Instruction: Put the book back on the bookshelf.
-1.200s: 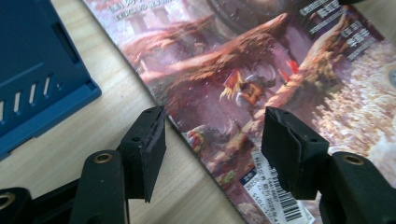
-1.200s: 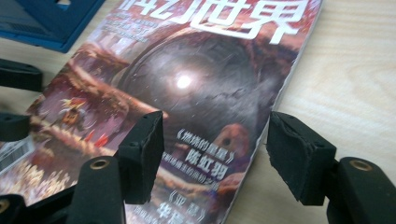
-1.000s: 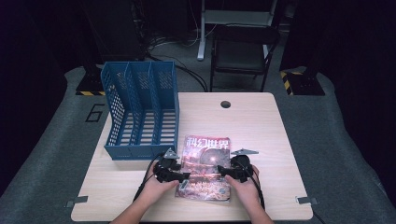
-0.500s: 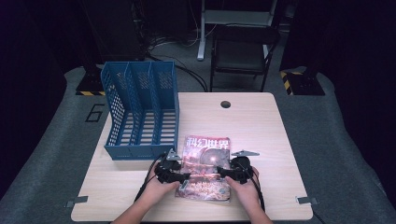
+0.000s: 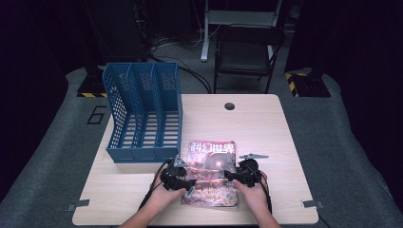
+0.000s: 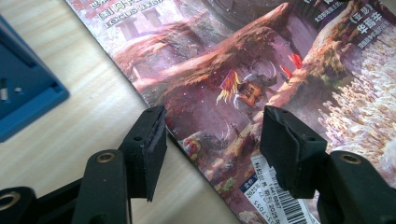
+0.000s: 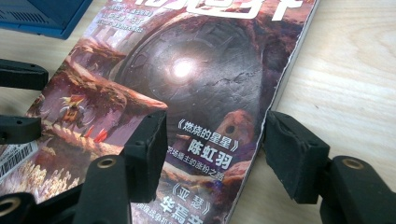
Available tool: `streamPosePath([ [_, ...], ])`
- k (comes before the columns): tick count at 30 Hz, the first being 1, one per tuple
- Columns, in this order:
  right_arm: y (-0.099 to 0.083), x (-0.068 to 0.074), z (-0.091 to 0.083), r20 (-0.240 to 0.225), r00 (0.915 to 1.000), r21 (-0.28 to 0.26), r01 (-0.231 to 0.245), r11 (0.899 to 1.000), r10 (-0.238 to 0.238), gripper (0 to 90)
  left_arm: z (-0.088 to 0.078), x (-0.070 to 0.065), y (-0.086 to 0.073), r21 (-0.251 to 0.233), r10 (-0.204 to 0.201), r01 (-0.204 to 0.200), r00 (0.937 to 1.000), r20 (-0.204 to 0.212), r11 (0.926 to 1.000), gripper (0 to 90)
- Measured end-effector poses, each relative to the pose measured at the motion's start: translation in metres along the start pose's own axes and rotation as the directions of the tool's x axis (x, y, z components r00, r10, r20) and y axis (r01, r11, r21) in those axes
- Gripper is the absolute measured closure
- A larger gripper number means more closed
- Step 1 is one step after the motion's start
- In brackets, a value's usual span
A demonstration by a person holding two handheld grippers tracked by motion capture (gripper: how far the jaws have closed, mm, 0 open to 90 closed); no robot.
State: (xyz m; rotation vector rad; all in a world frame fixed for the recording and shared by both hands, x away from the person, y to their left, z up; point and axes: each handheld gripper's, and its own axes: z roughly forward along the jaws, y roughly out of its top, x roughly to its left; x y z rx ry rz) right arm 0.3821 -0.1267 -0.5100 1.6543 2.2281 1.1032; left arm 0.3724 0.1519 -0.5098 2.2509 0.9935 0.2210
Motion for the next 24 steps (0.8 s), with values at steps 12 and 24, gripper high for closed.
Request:
streamPosePath([
  [12,-0.002,-0.011,-0.005,0.08,0.9967,-0.049,-0.007,0.999,0.011,36.1,0.002,-0.007,-0.002,-0.017,0.011,-0.011,0.9999,0.012,0.9998,41.1],
  [24,-0.003,-0.006,0.002,0.009,0.9968,-0.061,-0.079,0.995,0.079,34.5,0.001,-0.006,-0.002,-0.016,0.021,-0.02,0.9995,0.023,0.9997,41.1],
])
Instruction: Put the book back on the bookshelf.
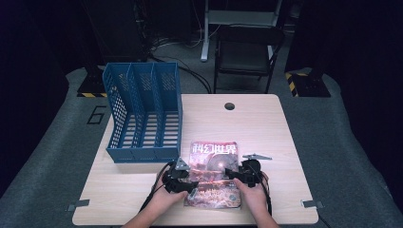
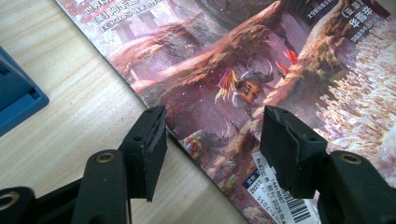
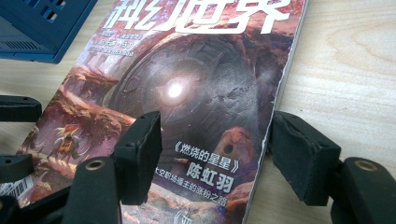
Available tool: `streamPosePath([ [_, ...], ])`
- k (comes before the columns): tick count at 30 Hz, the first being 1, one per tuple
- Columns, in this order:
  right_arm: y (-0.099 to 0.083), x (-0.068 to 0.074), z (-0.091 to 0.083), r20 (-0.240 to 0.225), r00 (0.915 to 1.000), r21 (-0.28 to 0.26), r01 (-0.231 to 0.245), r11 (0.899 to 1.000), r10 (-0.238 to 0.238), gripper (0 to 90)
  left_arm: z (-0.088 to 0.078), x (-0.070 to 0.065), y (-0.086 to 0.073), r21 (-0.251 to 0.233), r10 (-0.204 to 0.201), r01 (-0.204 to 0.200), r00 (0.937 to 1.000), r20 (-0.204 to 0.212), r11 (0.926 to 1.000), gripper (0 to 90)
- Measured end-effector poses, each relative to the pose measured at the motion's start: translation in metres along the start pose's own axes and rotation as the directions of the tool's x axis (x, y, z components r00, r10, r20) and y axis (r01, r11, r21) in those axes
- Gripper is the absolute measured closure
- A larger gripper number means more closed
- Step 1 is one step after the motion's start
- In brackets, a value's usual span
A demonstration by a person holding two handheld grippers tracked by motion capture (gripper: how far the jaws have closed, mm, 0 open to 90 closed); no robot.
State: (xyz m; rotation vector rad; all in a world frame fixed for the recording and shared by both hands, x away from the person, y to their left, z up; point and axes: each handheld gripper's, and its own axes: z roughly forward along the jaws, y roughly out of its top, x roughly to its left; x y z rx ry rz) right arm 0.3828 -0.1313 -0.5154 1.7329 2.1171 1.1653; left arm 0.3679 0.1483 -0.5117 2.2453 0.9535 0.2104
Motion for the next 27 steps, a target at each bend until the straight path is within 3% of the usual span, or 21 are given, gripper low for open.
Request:
streamPosePath([
  [8,0.001,-0.003,-0.001,-0.018,0.9982,0.003,-0.058,0.998,0.058,36.4,0.0,0.0,0.0,0.002,0.007,-0.007,1.0,-0.001,1.0,41.2],
  [15,0.002,-0.001,-0.001,0.003,0.9998,0.011,-0.022,1.0,0.022,37.5,0.0,0.002,0.001,0.008,0.017,-0.017,0.9998,0.013,0.9998,41.2],
  [19,0.005,-0.005,-0.008,-0.046,0.9978,-0.014,-0.048,0.999,0.047,41.3,0.0,0.002,0.001,0.01,0.019,-0.019,0.9997,0.015,0.9998,41.2],
  [23,0.009,-0.006,-0.02,-0.148,0.9843,-0.076,-0.108,0.991,0.096,46.9,0.0,0.002,0.001,0.01,0.021,-0.021,0.9996,0.019,0.9997,41.4],
  [25,0.01,-0.004,-0.024,-0.175,0.981,-0.104,-0.102,0.989,0.083,48.0,-0.001,0.002,0.0,0.008,0.02,-0.021,0.9996,0.019,0.9998,41.4],
  [27,0.011,0.001,-0.025,-0.172,0.984,-0.115,-0.068,0.991,0.048,47.8,-0.001,0.002,0.0,0.007,0.021,-0.021,0.9996,0.019,0.9997,41.4],
])
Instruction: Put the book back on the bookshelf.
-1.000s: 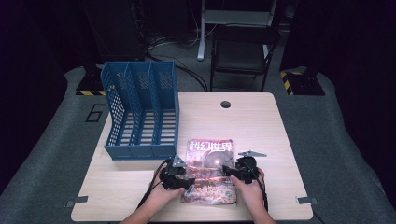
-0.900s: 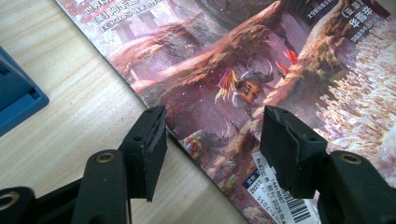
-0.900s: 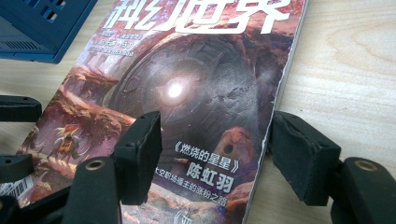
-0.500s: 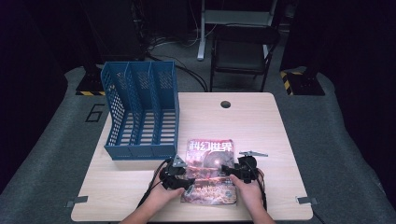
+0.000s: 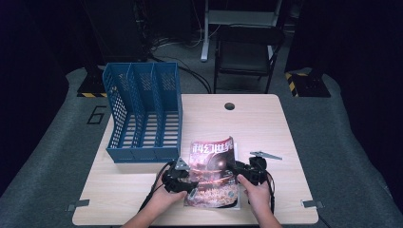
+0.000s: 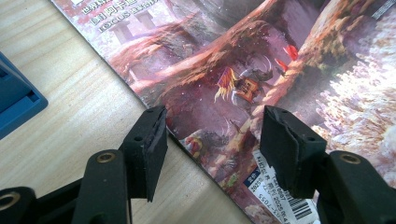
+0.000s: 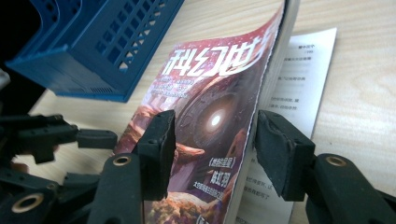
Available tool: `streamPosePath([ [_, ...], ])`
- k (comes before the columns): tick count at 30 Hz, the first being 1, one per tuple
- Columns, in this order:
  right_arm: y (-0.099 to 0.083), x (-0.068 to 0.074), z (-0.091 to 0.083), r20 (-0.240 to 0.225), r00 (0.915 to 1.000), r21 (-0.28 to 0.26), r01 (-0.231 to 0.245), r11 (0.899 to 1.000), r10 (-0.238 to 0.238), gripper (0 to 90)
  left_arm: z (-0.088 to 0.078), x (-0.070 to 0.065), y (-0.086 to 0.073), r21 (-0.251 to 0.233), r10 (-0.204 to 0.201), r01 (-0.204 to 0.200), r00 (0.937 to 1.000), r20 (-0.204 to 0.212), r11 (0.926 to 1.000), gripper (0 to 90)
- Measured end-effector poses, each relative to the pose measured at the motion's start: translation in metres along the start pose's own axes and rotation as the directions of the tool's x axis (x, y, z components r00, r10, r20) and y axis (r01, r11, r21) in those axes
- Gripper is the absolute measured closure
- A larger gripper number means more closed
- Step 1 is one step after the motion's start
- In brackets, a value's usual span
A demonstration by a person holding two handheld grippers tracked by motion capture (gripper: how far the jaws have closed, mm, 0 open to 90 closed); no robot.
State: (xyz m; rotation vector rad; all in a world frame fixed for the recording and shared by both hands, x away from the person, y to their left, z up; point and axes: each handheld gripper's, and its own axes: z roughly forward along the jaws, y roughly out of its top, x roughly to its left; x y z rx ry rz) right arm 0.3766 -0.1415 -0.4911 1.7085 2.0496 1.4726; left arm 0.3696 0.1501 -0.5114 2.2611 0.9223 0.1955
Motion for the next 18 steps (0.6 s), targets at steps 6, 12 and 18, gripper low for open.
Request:
streamPosePath([
  [6,0.001,0.0,0.005,0.035,0.9993,0.014,0.016,1.0,-0.017,47.7,0.0,0.0,-0.001,-0.007,0.0,0.0,1.0,0.001,1.0,41.4],
  [12,0.004,-0.005,0.016,0.03,0.9995,0.018,-0.013,1.0,0.012,47.0,0.0,0.001,-0.004,-0.028,0.009,-0.009,0.9999,0.006,0.9996,41.9],
  [18,0.006,-0.013,0.028,0.019,0.9992,0.047,-0.035,0.998,0.034,45.7,0.0,0.002,-0.005,-0.041,0.009,-0.009,0.9999,0.01,0.9991,42.2],
])
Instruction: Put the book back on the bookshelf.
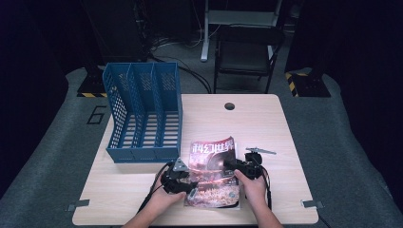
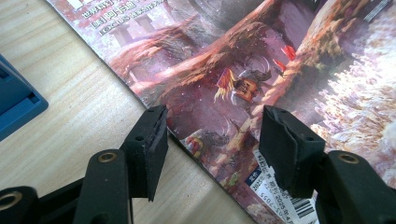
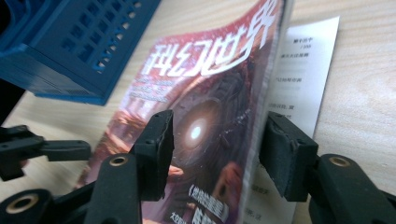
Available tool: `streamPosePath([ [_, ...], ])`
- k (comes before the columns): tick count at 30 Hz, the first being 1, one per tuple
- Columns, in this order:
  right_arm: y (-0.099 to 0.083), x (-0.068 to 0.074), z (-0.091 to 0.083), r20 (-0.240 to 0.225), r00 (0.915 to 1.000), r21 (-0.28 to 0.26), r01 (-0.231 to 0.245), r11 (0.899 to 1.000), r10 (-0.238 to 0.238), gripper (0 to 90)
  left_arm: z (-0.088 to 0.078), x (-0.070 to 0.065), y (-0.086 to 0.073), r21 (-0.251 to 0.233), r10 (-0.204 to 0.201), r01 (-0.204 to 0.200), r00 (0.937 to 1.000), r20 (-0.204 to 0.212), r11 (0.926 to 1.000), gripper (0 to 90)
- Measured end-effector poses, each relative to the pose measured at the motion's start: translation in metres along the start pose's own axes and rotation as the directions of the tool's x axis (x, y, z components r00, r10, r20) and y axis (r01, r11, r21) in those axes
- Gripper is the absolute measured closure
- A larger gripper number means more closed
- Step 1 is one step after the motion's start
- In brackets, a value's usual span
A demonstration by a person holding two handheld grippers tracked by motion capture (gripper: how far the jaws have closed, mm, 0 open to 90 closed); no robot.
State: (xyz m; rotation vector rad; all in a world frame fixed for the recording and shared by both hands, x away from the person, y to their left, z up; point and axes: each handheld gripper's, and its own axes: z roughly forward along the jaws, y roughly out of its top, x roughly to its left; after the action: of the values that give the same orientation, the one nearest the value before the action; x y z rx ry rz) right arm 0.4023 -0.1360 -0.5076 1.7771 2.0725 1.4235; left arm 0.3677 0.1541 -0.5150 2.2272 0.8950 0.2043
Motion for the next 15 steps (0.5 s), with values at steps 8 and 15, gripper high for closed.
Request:
streamPosePath([
  [8,0.0005,-0.0051,0.0119,0.012,0.9999,0.08,-0.007,0.997,0.006,44.4,-0.0005,0.0004,-0.0022,-0.015,0.001,-0.001,1.0,0.003,0.9999,42.4],
  [15,0.0001,-0.0012,0.0116,0.012,0.9991,0.131,0.04,0.991,-0.042,44.9,-0.0006,0.0006,-0.0023,-0.014,0.002,-0.002,1.0,0.006,0.9999,42.4],
])
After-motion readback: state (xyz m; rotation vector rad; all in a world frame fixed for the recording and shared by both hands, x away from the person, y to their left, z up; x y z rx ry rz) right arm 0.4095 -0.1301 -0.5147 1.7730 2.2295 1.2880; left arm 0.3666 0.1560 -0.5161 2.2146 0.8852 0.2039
